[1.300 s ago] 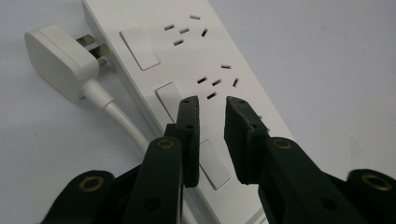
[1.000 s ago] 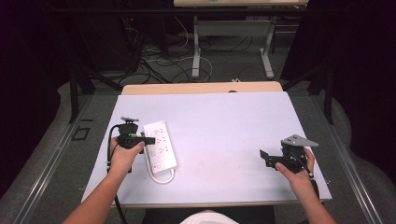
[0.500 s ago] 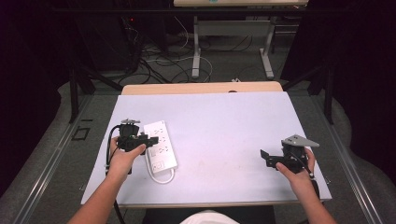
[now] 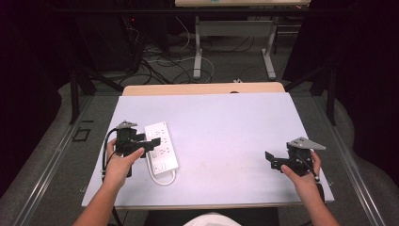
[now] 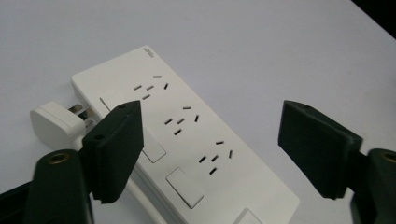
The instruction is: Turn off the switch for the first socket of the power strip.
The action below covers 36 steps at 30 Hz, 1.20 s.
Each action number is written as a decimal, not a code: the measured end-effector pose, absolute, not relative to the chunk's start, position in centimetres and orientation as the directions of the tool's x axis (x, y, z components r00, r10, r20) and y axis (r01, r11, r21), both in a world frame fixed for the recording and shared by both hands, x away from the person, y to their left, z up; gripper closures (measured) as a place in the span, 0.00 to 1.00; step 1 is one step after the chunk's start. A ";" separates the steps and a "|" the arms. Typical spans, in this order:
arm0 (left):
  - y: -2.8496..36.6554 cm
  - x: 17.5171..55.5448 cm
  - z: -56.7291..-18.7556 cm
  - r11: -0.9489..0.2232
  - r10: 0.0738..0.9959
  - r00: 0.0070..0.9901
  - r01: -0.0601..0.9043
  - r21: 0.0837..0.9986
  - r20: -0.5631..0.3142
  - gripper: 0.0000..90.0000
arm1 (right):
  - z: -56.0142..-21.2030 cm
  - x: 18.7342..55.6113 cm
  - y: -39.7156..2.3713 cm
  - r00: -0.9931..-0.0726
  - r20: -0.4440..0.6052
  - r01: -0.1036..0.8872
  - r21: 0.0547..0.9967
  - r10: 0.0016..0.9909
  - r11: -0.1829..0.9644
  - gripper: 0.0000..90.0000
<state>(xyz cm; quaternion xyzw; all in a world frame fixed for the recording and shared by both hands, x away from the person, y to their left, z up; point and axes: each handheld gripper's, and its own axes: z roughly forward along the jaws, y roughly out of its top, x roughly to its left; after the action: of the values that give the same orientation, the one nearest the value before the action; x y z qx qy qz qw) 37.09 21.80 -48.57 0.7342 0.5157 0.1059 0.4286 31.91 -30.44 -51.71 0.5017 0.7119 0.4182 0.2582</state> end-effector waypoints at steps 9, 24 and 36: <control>21.8 35.4 -48.2 -0.110 0.842 0.475 0.615 0.781 -0.256 0.00 | -51.7 31.9 -30.4 -0.372 0.049 0.497 0.854 0.927 0.155 0.07; 25.1 32.8 -48.6 -0.076 0.861 0.450 0.574 0.815 -0.237 0.00 | -51.7 31.7 -30.2 -0.396 0.042 0.491 0.854 0.917 0.172 0.02; 27.4 31.8 -50.3 0.004 0.887 0.377 0.574 0.819 -0.269 0.01 | -51.8 31.8 -30.4 -0.386 0.053 0.499 0.852 0.921 0.160 0.00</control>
<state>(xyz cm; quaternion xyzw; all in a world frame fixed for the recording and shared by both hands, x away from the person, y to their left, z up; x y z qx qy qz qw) 31.82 27.43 -50.35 0.6856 0.5328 0.1670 0.4671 31.79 -30.40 -51.77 0.4939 0.7189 0.4197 0.2513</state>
